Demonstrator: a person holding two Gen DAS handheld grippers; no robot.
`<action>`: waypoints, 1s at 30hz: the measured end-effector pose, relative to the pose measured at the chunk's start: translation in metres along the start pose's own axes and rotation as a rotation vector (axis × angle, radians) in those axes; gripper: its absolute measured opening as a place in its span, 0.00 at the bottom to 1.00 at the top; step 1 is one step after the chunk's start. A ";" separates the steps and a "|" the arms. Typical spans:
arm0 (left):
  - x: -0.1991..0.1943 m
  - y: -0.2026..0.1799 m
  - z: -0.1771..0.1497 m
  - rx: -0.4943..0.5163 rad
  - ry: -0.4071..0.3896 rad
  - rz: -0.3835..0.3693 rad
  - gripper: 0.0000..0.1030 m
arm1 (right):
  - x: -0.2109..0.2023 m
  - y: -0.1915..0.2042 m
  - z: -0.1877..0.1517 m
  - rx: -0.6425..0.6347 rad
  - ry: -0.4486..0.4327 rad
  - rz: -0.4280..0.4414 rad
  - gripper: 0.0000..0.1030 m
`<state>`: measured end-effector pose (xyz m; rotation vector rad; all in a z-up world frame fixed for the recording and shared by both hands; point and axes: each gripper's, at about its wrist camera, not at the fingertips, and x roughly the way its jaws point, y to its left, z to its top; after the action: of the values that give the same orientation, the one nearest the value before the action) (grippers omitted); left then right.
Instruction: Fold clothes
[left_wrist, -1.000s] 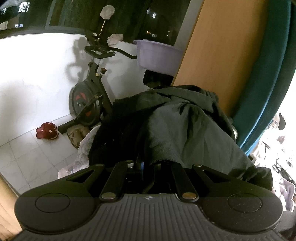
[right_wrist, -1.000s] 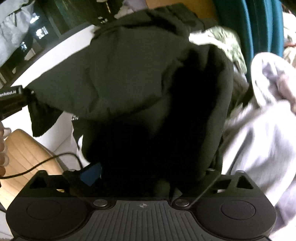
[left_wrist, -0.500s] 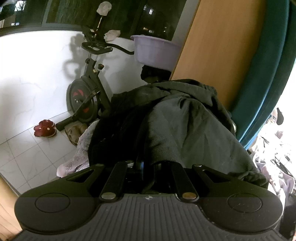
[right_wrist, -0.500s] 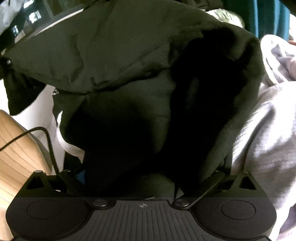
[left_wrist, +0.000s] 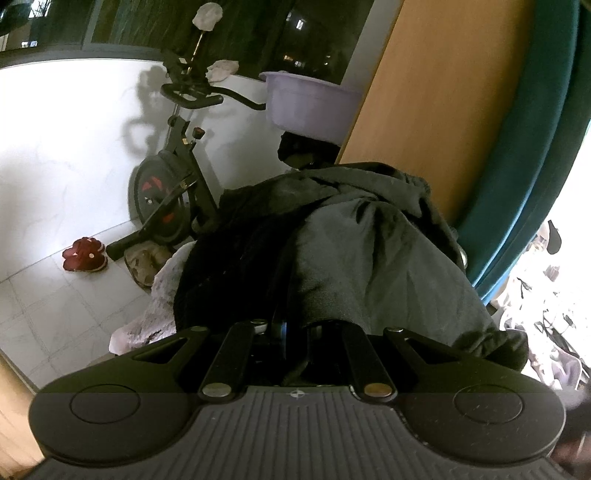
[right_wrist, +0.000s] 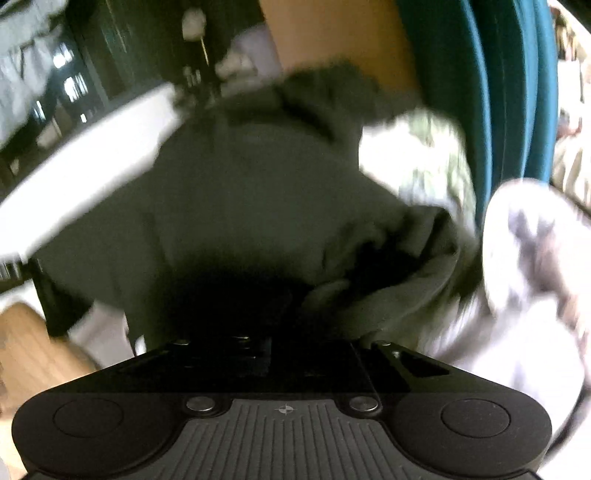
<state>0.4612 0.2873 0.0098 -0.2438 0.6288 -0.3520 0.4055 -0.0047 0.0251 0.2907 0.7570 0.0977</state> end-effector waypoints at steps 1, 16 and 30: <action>0.000 0.000 0.001 -0.008 -0.002 -0.005 0.09 | -0.009 0.000 0.013 -0.007 -0.040 0.007 0.08; -0.001 -0.008 0.001 -0.037 -0.035 -0.019 0.09 | -0.052 0.011 0.163 -0.167 -0.394 0.141 0.08; 0.009 -0.023 -0.009 0.014 0.038 0.015 0.09 | 0.023 0.004 0.064 -0.283 -0.101 0.144 0.72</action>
<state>0.4567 0.2613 0.0054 -0.2193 0.6652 -0.3477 0.4662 -0.0106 0.0547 0.0792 0.6126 0.3216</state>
